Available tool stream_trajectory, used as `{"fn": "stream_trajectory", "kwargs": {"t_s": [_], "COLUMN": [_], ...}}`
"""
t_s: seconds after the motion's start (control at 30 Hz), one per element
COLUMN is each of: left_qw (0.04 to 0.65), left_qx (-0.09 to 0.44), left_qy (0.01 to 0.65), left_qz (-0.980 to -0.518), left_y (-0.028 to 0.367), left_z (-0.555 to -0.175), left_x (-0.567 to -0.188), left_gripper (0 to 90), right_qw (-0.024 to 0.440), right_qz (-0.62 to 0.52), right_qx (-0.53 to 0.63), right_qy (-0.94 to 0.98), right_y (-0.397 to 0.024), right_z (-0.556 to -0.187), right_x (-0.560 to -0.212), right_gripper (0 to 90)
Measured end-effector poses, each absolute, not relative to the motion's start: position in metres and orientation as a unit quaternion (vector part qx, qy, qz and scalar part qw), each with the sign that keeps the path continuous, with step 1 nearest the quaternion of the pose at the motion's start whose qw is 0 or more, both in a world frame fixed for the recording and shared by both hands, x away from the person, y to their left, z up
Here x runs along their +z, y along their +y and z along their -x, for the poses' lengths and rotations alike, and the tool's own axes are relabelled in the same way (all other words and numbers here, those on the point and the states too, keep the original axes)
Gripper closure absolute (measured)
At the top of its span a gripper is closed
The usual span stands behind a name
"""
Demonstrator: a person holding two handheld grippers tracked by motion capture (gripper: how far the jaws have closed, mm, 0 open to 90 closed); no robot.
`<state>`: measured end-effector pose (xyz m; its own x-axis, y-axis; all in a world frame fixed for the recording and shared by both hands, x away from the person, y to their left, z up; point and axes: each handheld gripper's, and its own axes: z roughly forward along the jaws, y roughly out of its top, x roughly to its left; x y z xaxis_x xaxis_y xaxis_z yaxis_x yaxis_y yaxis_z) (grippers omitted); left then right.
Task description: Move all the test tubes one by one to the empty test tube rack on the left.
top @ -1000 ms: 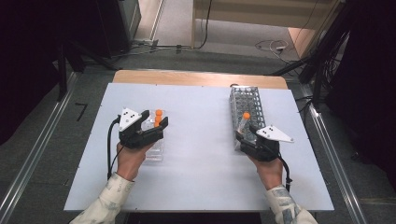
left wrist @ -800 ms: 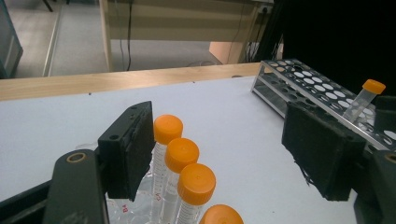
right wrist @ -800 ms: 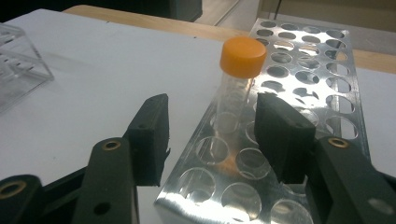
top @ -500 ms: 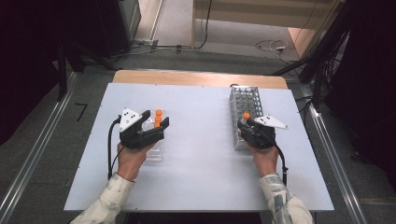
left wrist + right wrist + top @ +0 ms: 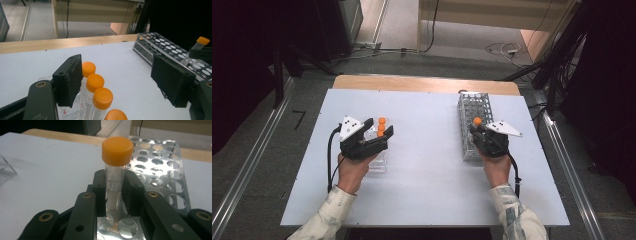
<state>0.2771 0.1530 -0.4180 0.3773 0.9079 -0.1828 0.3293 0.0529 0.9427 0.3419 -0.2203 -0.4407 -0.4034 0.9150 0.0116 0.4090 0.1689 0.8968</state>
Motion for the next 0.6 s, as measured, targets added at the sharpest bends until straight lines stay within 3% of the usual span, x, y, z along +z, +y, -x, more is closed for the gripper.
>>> {"fn": "stream_trajectory", "kwargs": {"t_s": [0.3, 0.6], "left_qw": [0.541, 0.561], "left_qx": [0.27, 0.26], "left_qy": [0.485, 0.462], "left_qz": [-0.632, -0.636], "left_y": [0.152, 0.142], "left_z": [-0.274, -0.265], "left_x": [-0.415, -0.406], "left_gripper": [25.1, 26.2], "right_qw": [0.311, 0.284], "right_qz": [-0.438, -0.399], "right_qx": [0.474, 0.487], "right_qy": [0.697, 0.723], "right_y": [-0.221, -0.202], "right_z": [-0.322, -0.305], "right_x": [-0.409, -0.402], "right_gripper": [71.9, 72.0]}}
